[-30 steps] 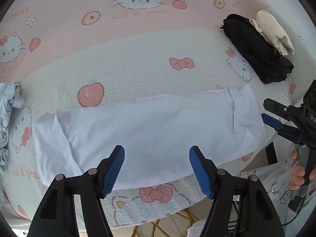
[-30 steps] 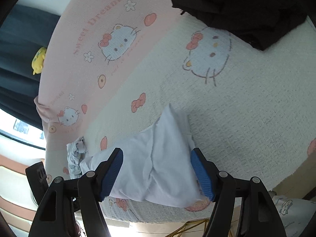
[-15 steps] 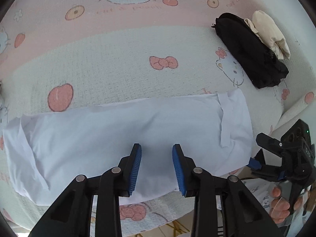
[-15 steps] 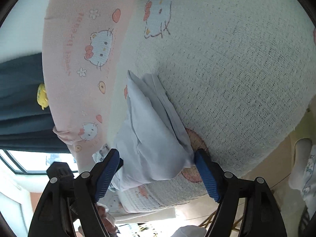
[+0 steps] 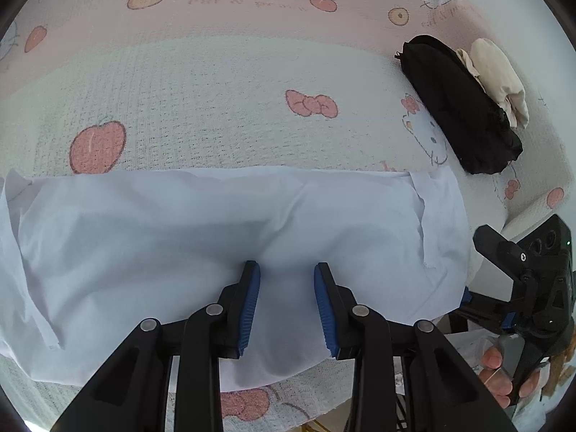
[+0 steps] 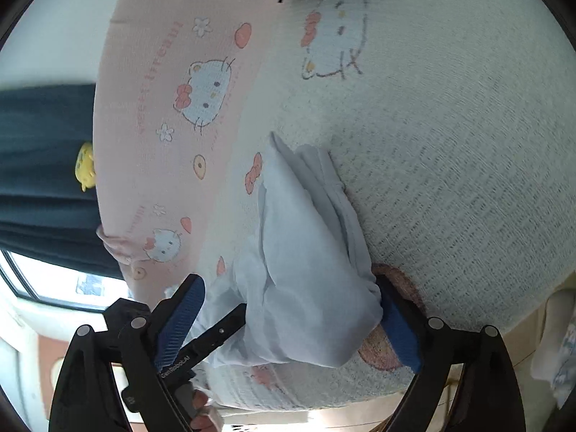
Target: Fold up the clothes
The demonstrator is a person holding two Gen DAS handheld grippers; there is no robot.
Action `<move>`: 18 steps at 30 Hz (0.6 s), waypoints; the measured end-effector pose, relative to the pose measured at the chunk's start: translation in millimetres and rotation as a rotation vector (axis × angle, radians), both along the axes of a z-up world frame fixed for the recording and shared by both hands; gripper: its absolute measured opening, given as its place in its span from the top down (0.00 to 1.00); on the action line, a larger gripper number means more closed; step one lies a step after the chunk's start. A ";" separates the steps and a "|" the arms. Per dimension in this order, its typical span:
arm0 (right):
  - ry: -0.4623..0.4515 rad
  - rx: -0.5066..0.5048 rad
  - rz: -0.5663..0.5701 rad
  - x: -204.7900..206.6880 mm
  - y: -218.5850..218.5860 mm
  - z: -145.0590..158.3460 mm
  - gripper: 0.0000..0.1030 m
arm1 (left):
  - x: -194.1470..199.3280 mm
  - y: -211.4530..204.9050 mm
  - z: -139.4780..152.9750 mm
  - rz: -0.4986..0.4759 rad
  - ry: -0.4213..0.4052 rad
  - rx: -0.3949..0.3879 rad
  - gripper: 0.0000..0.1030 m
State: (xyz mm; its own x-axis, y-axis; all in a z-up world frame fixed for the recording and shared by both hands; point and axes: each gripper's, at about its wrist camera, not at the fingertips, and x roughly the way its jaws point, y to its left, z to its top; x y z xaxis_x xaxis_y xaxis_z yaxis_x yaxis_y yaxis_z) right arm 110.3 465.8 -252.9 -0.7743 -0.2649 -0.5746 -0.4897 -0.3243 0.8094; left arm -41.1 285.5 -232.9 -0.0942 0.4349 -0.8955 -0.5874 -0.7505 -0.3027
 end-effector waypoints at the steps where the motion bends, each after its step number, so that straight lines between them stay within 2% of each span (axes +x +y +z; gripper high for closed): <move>1: -0.024 0.045 0.007 -3.3 -3.4 1.5 0.29 | 2.2 1.8 -0.3 -0.009 0.022 -0.012 0.72; 2: -0.069 0.091 0.012 -5.9 -6.5 2.4 0.40 | 5.2 3.9 0.0 -0.018 0.043 -0.023 0.72; 3: -0.122 0.138 0.015 -8.1 -9.7 3.6 0.60 | 7.6 5.5 0.3 -0.027 0.059 -0.032 0.72; 4: -0.147 0.165 0.019 -9.1 -12.2 5.5 0.64 | 10.1 7.2 0.5 -0.035 0.075 -0.041 0.72; 6: -0.141 0.173 0.024 -8.9 -15.5 10.5 0.70 | 11.5 7.7 0.2 -0.039 0.084 -0.040 0.71; 9: -0.078 0.156 0.034 -11.5 -21.4 22.6 0.74 | 7.9 2.5 -0.7 -0.029 0.061 -0.010 0.72; 15: 0.045 0.286 0.150 -35.8 -51.5 63.3 0.75 | 2.5 -4.8 -4.5 -0.008 0.013 0.043 0.72; 18: 0.068 0.354 0.206 -47.7 -65.2 78.0 0.75 | 4.5 -10.8 -5.2 -0.004 0.004 0.060 0.72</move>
State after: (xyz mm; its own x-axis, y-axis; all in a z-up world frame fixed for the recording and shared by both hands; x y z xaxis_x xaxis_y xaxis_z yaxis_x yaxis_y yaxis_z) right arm 62.6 400.6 -174.9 -0.7650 -0.2132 -0.6077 -0.3350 -0.6742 0.6582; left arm -36.6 274.7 -238.1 -0.0957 0.4886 -0.8672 -0.5920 -0.7284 -0.3451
